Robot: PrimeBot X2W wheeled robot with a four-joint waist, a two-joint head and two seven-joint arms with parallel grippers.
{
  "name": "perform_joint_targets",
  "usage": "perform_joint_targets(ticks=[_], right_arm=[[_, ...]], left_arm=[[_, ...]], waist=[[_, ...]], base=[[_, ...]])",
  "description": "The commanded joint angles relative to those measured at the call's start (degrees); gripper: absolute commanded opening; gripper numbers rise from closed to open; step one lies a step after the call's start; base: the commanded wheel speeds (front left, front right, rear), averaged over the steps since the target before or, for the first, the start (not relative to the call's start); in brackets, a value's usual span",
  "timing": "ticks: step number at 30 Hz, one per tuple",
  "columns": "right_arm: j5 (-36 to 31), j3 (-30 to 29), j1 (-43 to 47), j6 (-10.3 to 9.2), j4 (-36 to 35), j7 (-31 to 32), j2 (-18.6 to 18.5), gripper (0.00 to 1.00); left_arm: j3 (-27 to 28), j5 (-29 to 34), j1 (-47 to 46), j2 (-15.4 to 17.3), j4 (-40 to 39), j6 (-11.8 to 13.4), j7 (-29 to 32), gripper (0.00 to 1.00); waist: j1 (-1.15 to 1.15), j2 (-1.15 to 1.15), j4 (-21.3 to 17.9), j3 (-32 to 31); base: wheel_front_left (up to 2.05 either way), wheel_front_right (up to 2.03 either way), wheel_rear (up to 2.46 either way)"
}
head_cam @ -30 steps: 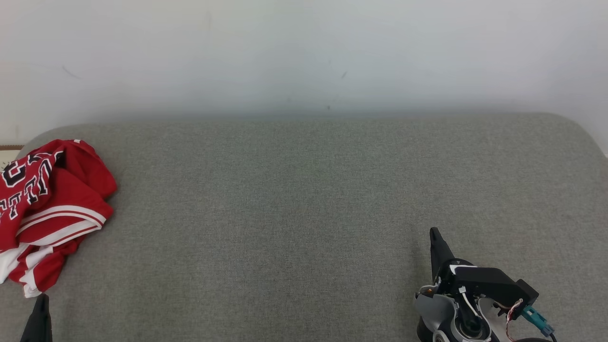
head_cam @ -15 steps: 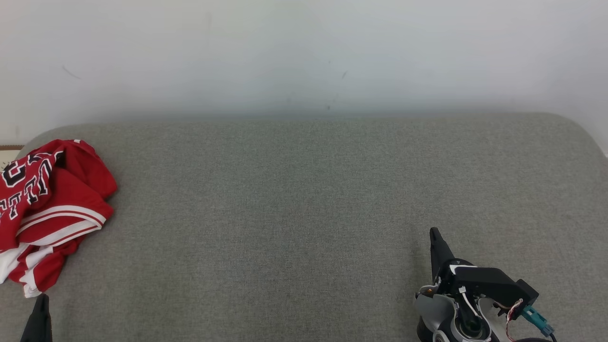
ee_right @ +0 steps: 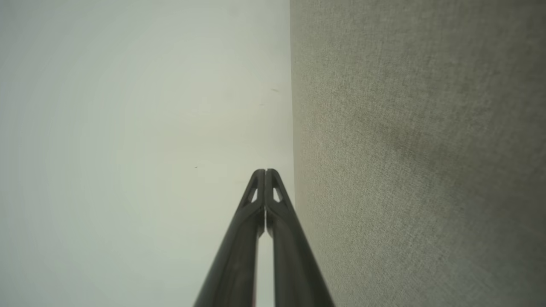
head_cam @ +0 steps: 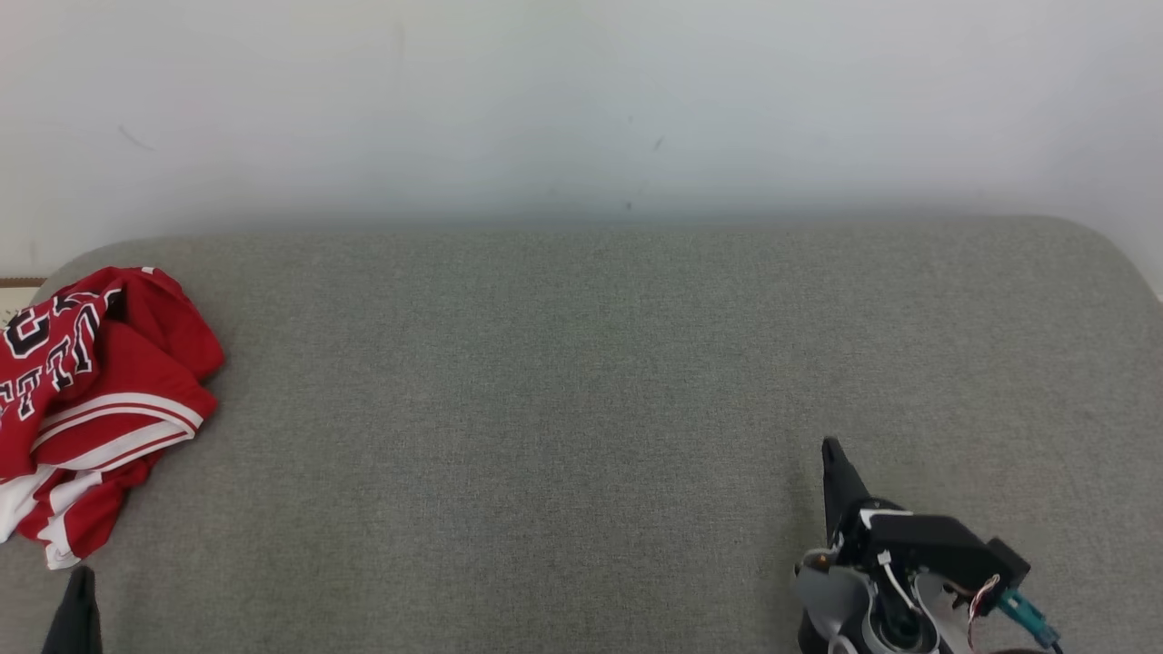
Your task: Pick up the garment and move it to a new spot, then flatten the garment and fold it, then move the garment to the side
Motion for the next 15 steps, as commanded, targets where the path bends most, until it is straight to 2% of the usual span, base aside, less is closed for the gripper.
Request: perform_joint_targets(ticks=[1,6,15], right_arm=[[0.00,-0.01,0.06,0.00,0.09,0.00,-0.01,1.00],[0.00,-0.10,2.68,-0.02,1.50,-0.04,-0.08,1.00],[-2.16,-0.72,4.26,-0.02,-1.76,-0.64,-0.08,1.00]], left_arm=[[-0.02,0.01,0.02,-0.07,0.10,0.01,0.01,1.00],[-0.44,-0.04,1.44,-1.52,1.69,0.06,-0.41,1.00],[-4.25,1.87,2.27,-1.59,-0.57,0.05,-4.91,1.00]], waist=[[0.00,0.00,0.00,0.00],[0.00,0.00,-0.01,0.02],[0.00,0.00,-0.02,0.03]], base=[[0.00,0.00,0.00],[0.00,0.00,0.00],[0.00,0.00,0.00]])
